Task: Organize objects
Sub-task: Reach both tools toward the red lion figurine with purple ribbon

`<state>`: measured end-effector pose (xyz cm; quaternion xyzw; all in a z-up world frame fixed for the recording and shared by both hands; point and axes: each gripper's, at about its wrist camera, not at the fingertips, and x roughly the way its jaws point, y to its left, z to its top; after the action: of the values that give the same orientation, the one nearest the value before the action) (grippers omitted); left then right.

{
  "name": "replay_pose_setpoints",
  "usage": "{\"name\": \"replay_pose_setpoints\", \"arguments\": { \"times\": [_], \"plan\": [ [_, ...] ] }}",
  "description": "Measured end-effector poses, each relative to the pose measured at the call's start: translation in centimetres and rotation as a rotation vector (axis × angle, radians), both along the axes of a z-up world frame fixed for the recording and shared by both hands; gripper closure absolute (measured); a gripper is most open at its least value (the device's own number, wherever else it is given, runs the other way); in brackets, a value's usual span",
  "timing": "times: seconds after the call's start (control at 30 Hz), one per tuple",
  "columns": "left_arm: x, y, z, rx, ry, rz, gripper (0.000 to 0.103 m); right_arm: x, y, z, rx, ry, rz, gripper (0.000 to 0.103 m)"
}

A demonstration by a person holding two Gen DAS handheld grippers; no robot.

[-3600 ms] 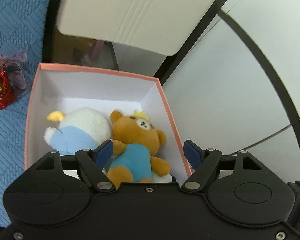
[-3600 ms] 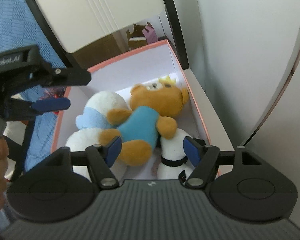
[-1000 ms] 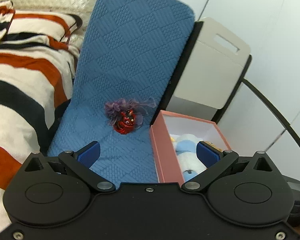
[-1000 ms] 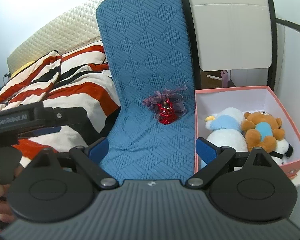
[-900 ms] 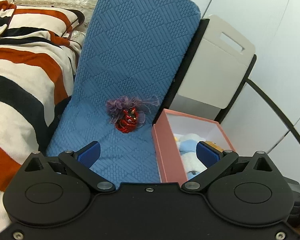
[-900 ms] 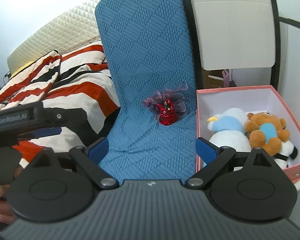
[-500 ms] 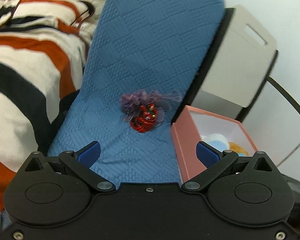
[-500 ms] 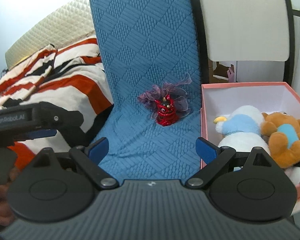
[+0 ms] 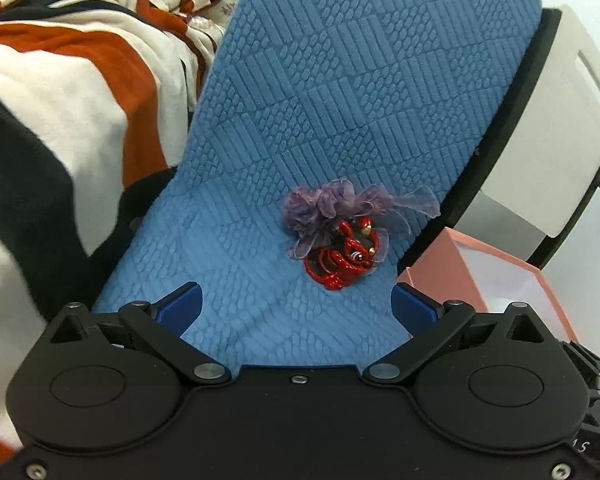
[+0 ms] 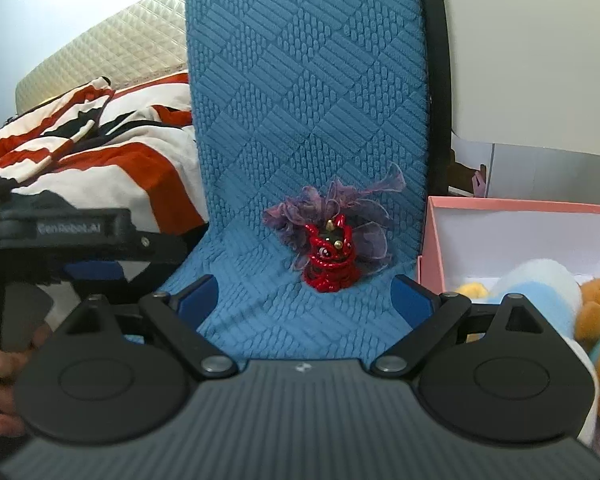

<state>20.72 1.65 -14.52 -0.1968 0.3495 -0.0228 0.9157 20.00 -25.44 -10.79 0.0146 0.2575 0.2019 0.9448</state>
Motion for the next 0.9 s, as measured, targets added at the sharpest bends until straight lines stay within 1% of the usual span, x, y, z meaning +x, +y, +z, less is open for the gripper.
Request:
{"name": "replay_pose_setpoints", "arguments": {
  "times": [0.03, 0.07, 0.13, 0.23, 0.37, 0.5, 0.63, 0.77, 0.83, 0.9],
  "plan": [
    [0.6, 0.0, -0.3, -0.006, 0.001, -0.002, 0.002, 0.6, 0.0, -0.2, 0.001, 0.006, -0.002, 0.010],
    [1.1, -0.1, -0.5, -0.011, -0.002, -0.005, 0.002, 1.0, 0.0, -0.4, 0.006, 0.014, -0.002, 0.016],
    [2.3, -0.1, -0.9, -0.022, -0.003, -0.014, 0.002, 2.0, 0.0, -0.7, 0.020, 0.033, 0.001, 0.022],
    [4.8, -0.3, -1.7, -0.030, 0.028, -0.034, 0.002, 3.2, 0.3, -1.1, 0.025, 0.039, 0.006, 0.022],
    [7.8, -0.4, -3.0, -0.026, 0.069, -0.048, 0.002, 5.1, 0.9, -1.6, 0.024, 0.053, 0.009, 0.027],
    [10.0, -0.5, -3.6, -0.023, 0.063, -0.062, 0.003, 6.7, 1.9, -2.1, -0.011, 0.062, -0.022, 0.030],
    [12.2, -0.3, -4.0, -0.042, 0.059, -0.063, 0.004, 8.8, 2.8, -3.1, 0.007, 0.129, -0.050, 0.031],
    [14.2, -0.3, -4.6, -0.042, 0.070, -0.078, 0.008, 10.8, 3.8, -3.5, -0.025, 0.120, -0.054, 0.032],
    [15.1, -0.2, -4.8, -0.057, 0.071, -0.090, 0.011, 11.9, 4.0, -3.7, -0.041, 0.117, -0.057, 0.032],
    [15.9, -0.1, -5.0, -0.082, 0.070, -0.098, 0.012, 13.0, 4.0, -3.9, -0.045, 0.118, -0.060, 0.032]
  ]
}}
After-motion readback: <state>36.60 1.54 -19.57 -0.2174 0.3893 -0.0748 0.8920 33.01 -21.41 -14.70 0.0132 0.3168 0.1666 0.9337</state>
